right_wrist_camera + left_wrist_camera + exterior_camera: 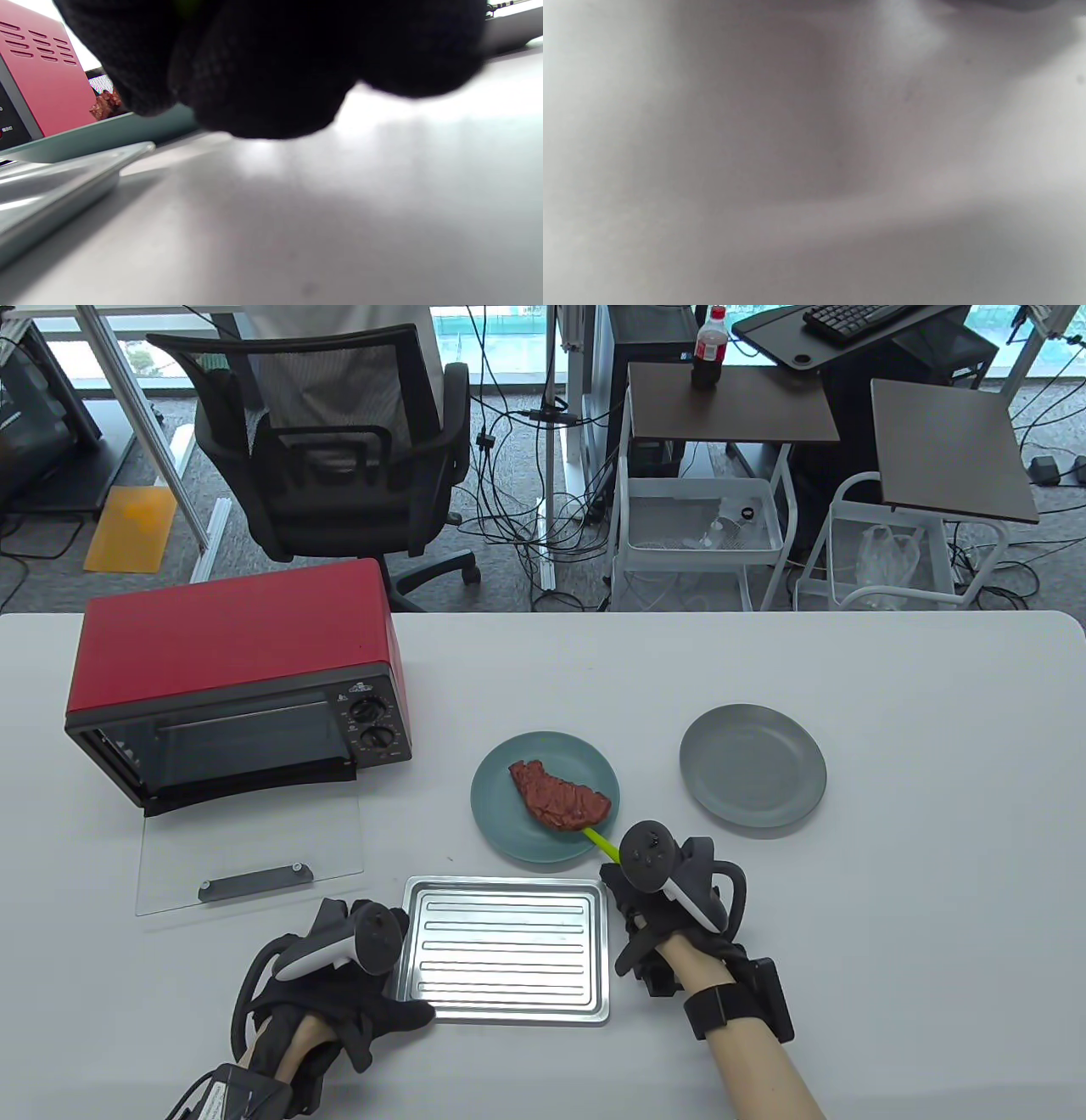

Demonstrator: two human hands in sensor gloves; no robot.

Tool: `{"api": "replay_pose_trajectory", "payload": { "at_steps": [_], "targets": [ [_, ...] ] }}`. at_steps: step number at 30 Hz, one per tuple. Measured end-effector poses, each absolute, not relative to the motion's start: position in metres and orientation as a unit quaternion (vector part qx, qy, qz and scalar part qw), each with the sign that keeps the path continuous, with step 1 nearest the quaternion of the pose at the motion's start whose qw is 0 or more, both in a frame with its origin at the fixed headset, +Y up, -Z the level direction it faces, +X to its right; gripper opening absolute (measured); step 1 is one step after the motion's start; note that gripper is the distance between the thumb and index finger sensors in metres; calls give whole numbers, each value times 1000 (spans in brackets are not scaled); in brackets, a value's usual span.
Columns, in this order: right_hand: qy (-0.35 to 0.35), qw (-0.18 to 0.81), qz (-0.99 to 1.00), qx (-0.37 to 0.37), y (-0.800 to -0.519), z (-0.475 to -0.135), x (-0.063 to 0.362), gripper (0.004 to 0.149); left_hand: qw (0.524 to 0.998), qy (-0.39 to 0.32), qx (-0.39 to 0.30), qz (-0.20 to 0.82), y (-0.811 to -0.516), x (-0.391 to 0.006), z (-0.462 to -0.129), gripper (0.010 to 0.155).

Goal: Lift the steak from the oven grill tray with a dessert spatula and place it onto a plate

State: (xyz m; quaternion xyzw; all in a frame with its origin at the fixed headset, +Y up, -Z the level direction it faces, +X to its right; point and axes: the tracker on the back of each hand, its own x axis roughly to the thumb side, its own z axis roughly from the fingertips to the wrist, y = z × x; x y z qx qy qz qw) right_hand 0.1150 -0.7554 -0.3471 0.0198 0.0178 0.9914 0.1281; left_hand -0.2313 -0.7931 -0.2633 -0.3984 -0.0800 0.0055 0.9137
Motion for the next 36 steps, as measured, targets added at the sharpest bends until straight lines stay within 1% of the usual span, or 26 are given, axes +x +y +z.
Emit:
{"api": "replay_pose_trajectory", "payload": {
  "at_steps": [11,21,36],
  "targets": [
    [-5,61,997,40,-749,-347,106,40,913,-80,-399,5,-793,-231,-263,104],
    [-11,33,998,44,-741,-349,102,40,913,-80,-399,4,-793,-231,-264,104],
    [-23,-3,998,52,-738,-349,100,39,913,-80,-399,4,-793,-231,-264,104]
  ]
}}
